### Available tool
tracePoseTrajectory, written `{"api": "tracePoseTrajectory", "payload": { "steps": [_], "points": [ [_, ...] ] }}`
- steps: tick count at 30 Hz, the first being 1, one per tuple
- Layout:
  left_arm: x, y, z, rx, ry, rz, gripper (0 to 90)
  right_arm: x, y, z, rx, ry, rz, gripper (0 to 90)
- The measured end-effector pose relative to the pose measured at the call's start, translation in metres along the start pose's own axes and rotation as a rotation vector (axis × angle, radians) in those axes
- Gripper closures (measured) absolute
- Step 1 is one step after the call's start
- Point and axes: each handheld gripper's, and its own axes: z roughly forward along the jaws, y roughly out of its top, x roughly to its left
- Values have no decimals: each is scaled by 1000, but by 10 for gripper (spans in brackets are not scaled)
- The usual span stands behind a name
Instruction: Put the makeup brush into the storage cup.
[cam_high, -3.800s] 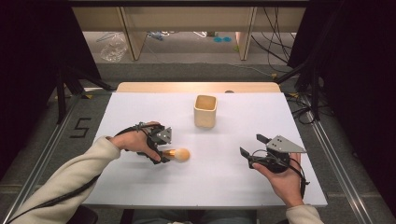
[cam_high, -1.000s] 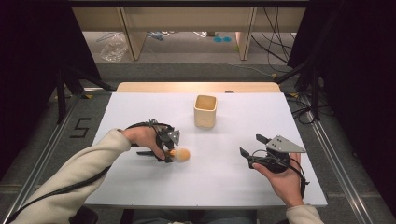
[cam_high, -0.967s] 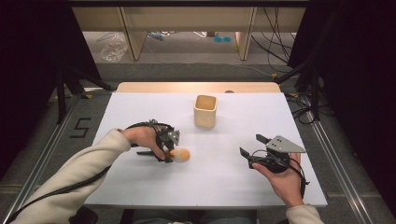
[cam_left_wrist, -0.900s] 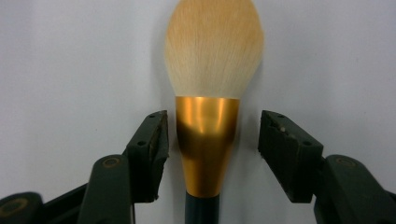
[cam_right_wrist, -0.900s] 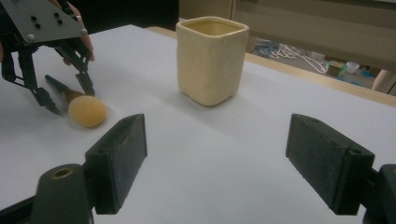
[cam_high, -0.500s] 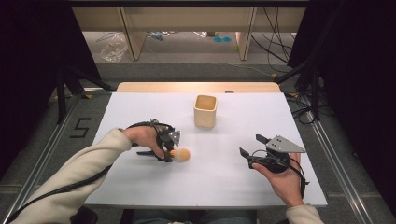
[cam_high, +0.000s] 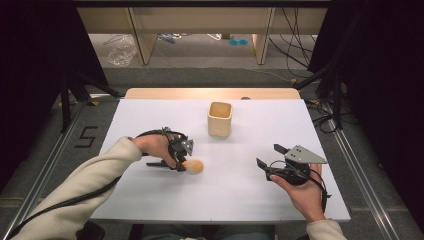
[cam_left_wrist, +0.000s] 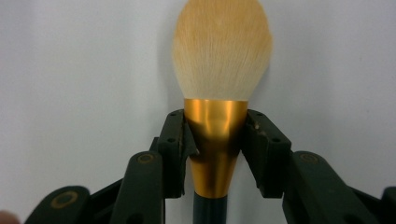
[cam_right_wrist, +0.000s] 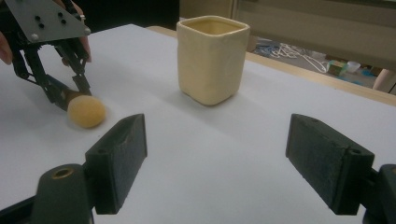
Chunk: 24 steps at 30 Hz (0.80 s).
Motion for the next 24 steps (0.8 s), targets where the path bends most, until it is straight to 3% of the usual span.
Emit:
{"api": "tracePoseTrajectory", "payload": {
  "steps": [8,9,22,24],
  "points": [
    [1,4,-1,38,-8,14,625,-1,0,0,-12,-9,-17,216],
    [0,4,0,29,-10,-1,625,-1,0,0,-11,-6,-14,216],
    [-2,-1,-1,9,1,16,628,-1,0,1,-19,-11,-14,218],
    [-2,-1,-2,7,5,25,628,0,0,0,1,0,0,218]
  ]
}}
